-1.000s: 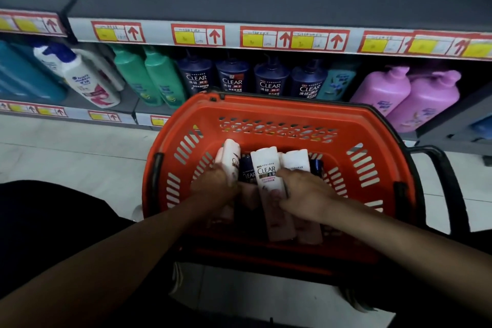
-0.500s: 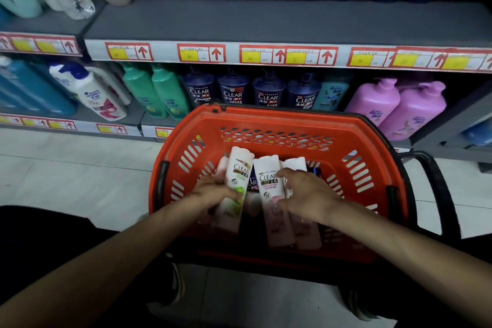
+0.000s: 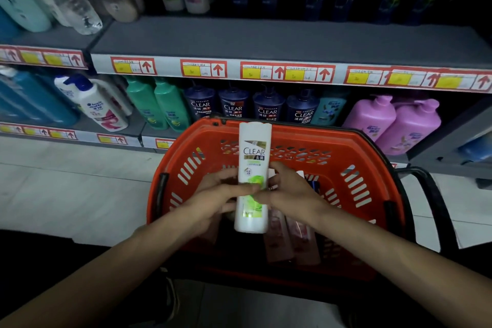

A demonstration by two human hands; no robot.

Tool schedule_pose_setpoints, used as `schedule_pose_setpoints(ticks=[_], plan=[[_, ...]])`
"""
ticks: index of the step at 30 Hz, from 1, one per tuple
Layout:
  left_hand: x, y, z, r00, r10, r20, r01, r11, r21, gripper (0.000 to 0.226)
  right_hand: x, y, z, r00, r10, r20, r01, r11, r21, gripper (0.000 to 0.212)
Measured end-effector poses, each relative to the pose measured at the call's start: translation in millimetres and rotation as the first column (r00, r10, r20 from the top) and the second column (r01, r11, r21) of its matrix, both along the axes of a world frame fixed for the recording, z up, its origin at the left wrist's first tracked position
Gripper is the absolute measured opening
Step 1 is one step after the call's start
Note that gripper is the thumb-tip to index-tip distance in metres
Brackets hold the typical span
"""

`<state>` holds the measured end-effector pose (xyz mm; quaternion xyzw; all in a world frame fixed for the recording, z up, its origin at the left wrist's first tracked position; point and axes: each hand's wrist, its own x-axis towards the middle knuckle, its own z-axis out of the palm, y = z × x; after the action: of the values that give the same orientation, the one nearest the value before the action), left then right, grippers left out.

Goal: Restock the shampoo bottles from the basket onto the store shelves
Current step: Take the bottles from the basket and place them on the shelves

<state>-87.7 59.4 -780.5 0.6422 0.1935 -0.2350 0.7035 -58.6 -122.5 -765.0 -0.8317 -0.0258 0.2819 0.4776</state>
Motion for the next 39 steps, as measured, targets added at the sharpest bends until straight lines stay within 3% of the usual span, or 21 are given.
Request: schedule_pose_setpoints(ticks=[6, 9, 14, 18, 22, 27, 31, 36, 39], plan=[[14, -12, 17, 0.987, 0.143, 0.066, -0.142, 0.990, -0.028, 0.038, 9, 0, 21, 0.980, -0.172, -0.101, 0.192, 0.952, 0.237, 0.050], [17, -17, 28, 0.986, 0.116, 0.119, -0.108, 0.992, -0.069, 0.032, 13, -6, 25, 0.963, -0.243, -0.114, 0.266, 0.923, 0.276, 0.040], [20, -24, 45, 0.971, 0.043, 0.236, -0.031, 0.998, -0.055, 0.031, 18, -19, 26, 0.912, -0.305, -0.274, 0.380, 0.880, 0.286, 0.049], [22, -25, 55, 0.954, 0.049, 0.295, -0.044, 0.999, -0.024, 0.026, 23, -24, 32, 0.913, -0.263, -0.312, 0.367, 0.864, 0.345, 0.069], [26, -23, 65, 0.944, 0.086, 0.319, -0.079, 0.996, -0.034, 0.021, 27, -25, 46, 0.936, -0.183, -0.301, 0.313, 0.825, 0.471, 0.037], [28, -26, 76, 0.920, 0.009, 0.391, -0.024, 0.999, 0.032, 0.018, 32, -19, 65, 0.934, -0.167, -0.316, 0.341, 0.676, 0.653, 0.039], [32, -26, 89, 0.893, 0.024, 0.449, -0.034, 0.999, 0.014, 0.022, 35, -13, 81, 0.951, -0.223, -0.215, 0.309, 0.653, 0.692, 0.056], [32, -17, 110, 0.861, 0.028, 0.507, -0.022, 1.000, -0.016, 0.033, 33, -4, 101, 0.918, -0.361, 0.164, 0.246, 0.844, 0.476, 0.054], [32, -10, 121, 0.843, 0.050, 0.535, -0.047, 0.999, -0.019, 0.034, 31, 12, 110, 0.843, -0.439, 0.312, 0.291, 0.859, 0.421, 0.056]])
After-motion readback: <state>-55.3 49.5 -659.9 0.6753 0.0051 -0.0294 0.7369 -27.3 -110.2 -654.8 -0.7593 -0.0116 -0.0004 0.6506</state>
